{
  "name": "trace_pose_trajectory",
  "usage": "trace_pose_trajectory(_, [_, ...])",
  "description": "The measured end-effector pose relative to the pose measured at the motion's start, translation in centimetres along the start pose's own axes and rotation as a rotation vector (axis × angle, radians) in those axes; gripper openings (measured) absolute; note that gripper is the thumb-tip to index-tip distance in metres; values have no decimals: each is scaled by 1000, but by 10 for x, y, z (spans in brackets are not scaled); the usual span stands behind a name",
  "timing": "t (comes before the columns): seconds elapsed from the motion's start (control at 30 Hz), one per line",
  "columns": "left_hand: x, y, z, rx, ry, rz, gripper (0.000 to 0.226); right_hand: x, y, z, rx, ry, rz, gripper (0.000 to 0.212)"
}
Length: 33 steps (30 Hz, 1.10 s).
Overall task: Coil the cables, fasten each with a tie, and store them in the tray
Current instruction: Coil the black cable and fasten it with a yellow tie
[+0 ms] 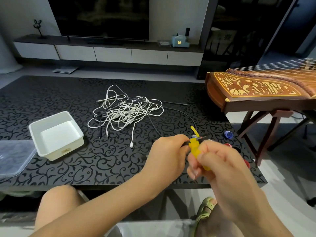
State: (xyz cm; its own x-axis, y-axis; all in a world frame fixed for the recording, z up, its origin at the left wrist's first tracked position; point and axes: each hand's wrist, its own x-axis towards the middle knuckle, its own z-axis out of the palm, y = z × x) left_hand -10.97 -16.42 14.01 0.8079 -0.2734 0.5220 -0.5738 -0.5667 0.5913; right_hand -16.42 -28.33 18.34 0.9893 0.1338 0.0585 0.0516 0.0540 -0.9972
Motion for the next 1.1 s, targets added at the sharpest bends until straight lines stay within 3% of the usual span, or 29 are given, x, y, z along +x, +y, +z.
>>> trace_pose_trajectory(0.07, [-3, -2, -2, 128, 2, 117, 11, 1, -1, -4, 133, -14, 27, 19])
trace_pose_trajectory(0.13, [-11, -5, -4, 173, -35, 125, 8, 1, 2, -10, 257, -4, 104, 16])
trace_pose_trajectory(0.3, [-17, -10, -11, -58, -27, 24, 32, -3, 23, -23, 148, -15, 266, 6])
trace_pose_trajectory(0.43, [-16, -9, -9, -58, -27, 58, 31, 7, 28, -28, 184, -68, 331, 37])
trace_pose_trajectory(0.5, [-14, -11, -9, -48, -30, 35, 30, 15, 24, -27, 259, -74, 368, 37])
trace_pose_trajectory(0.57, [-10, -15, -8, -5, -45, 53, 29, 26, 23, -26, 204, -19, 409, 16])
trace_pose_trajectory(0.8, [15, -30, 2, 321, -154, -74, 19, 59, 43, -15, -50, 216, 388, 18])
trace_pose_trajectory(0.93, [20, -33, 12, 472, -217, -54, 5, 74, 45, -6, 86, 366, 432, 28])
trace_pose_trajectory(1.03, [17, -30, 15, 481, -185, 47, 21, 81, 38, -6, 249, 378, 455, 24])
trace_pose_trajectory(1.1, [13, -31, 12, 412, -144, 54, 20, 78, 37, -6, 260, 338, 417, 25])
